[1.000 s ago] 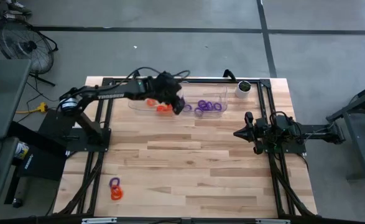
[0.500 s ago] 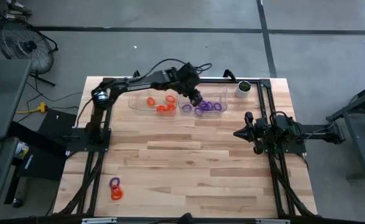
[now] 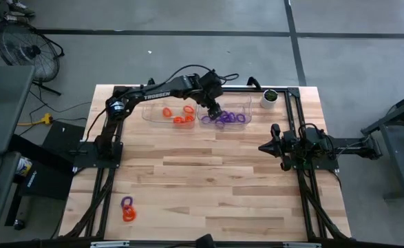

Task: Sort spring keychains
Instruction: Put the violet spring keychain into the right transparent bin

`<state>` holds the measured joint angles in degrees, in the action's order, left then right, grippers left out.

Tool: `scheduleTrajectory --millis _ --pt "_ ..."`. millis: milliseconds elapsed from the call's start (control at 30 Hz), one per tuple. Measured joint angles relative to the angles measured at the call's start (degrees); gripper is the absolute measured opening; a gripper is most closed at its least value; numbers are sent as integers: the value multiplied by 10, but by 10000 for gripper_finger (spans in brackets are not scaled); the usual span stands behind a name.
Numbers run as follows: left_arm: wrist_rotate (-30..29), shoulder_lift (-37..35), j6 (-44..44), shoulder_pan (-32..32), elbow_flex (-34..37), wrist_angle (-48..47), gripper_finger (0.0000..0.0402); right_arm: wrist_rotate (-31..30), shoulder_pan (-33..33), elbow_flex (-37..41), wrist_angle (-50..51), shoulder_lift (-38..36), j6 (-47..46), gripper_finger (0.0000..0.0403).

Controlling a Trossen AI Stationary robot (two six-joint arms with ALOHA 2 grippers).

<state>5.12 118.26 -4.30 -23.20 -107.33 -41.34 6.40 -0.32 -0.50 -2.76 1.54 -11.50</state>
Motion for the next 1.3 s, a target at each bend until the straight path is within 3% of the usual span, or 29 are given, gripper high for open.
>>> scheduleTrajectory --millis 167,400,667,767,867,1000,1133,1300 --pt "0 -5 14 0 0 -61 247 0 0 0 0 0 0 12" --pt "-54 -34 4 -1 -1 -201 244 0 0 0 0 0 0 12" --pt "-135 -104 -144 -13 44 -350 225 0 0 0 0 0 0 12" --pt "-169 -126 -212 2 63 -366 225 0 0 0 0 0 0 12" --pt "-149 -151 -288 20 104 -366 225 0 0 0 0 0 0 12" --pt "-70 -174 -414 48 188 -370 224 0 0 0 0 0 0 12" --pt "-16 -219 -550 107 282 -359 224 0 0 0 0 0 0 12" --pt "2 -307 -708 203 360 -352 224 0 0 0 0 0 0 12"
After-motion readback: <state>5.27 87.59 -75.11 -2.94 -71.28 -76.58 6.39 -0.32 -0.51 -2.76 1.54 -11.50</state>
